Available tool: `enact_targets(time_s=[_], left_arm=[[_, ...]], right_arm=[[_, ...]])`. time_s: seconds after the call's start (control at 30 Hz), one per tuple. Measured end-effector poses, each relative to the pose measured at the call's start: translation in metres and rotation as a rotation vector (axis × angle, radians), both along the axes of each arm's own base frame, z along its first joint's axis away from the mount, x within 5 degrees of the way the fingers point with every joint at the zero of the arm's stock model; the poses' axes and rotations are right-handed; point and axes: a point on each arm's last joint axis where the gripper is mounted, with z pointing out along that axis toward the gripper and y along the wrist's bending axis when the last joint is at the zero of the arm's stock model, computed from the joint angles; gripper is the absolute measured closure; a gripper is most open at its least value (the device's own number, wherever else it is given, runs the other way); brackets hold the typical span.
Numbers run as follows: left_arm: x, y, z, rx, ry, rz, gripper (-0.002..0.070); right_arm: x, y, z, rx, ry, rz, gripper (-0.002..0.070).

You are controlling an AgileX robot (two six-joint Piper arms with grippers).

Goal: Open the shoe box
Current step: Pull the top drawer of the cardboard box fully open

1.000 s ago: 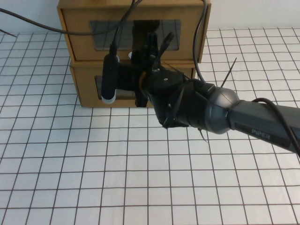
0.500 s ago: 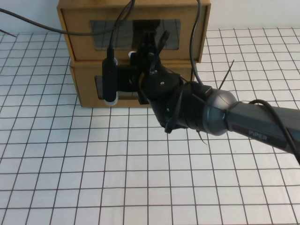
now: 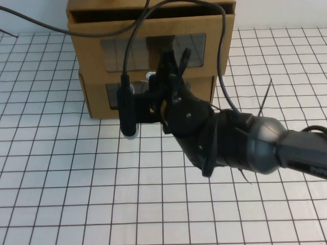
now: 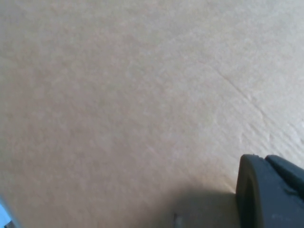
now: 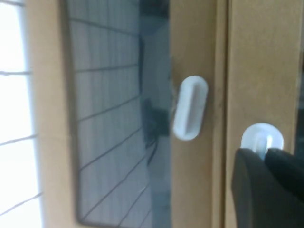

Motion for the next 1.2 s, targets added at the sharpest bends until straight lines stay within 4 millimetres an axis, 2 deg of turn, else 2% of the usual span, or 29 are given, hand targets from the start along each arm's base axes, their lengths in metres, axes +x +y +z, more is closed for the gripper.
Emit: enact_targets(time_s=[0.2, 0.4, 0.67, 0.9, 1.03, 1.2], left_arm=[[-0.001, -0.001, 0.000, -0.007, 0.011, 0.001, 0.0677], [0.000, -0.001, -0.001, -0.013, 0.020, 0.010, 0.0677], [0.000, -0.001, -0.001, -0.019, 0.028, 0.015, 0.0677], [0.000, -0.001, 0.000, -0.022, 0.024, 0.014, 0.0677], [0.000, -0.001, 0.004, -0.018, 0.013, 0.010, 0.0677], [0.000, 0.000, 0.009, -0.003, -0.006, 0.013, 0.0677]], right_arm=[[-0.044, -0.013, 0.000, 0.040, 0.056, 0.024, 0.0669], [-0.086, -0.013, -0.008, 0.057, 0.068, 0.007, 0.0669], [-0.118, -0.003, -0.015, 0.105, 0.138, -0.050, 0.0669], [-0.143, 0.005, -0.013, 0.117, 0.125, -0.068, 0.0663], [-0.147, 0.004, -0.012, 0.119, 0.119, -0.096, 0.0598], [-0.138, -0.002, -0.013, 0.127, 0.132, -0.145, 0.0452]])
